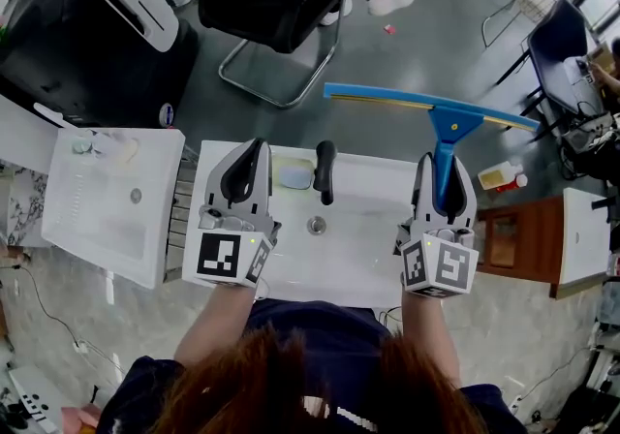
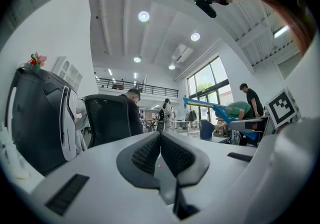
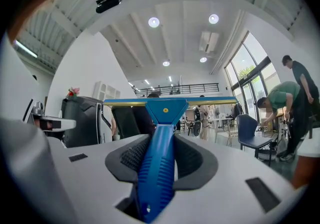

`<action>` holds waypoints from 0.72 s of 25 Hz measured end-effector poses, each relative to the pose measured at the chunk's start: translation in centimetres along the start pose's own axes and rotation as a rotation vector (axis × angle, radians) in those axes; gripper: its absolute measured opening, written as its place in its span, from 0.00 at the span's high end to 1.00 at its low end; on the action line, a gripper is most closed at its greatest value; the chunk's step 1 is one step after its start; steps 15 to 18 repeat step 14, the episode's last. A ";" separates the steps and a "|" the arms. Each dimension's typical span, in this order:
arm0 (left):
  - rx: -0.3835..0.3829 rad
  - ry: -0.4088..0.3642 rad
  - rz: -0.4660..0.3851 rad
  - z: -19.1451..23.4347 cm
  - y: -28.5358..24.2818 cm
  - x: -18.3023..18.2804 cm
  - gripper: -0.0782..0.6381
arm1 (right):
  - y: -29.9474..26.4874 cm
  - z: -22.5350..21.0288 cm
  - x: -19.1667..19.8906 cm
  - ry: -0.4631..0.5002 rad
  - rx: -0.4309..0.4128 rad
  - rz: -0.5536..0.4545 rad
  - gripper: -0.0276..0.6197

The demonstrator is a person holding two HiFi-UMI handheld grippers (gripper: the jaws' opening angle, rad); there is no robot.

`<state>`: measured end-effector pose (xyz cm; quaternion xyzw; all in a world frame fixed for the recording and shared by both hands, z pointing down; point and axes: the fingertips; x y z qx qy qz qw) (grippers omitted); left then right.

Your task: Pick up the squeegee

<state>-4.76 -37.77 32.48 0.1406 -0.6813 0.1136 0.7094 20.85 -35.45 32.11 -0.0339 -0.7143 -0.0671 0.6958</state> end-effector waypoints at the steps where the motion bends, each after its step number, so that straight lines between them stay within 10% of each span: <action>1: 0.003 0.000 -0.001 -0.1 0.0 -0.1 0.86 | 0.1 0.1 -0.3 0.006 0.001 -0.004 0.71; 18: 0.012 -0.003 -0.002 -0.9 -0.1 -0.4 0.86 | 0.6 0.1 -1.0 -0.019 -0.017 -0.011 0.71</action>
Point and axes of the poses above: the fingertips, and each gripper's own axes: y backward along the fingers, z to its left, x out of its underside, and after that the axes turned 5 degrees about -x, right-handed
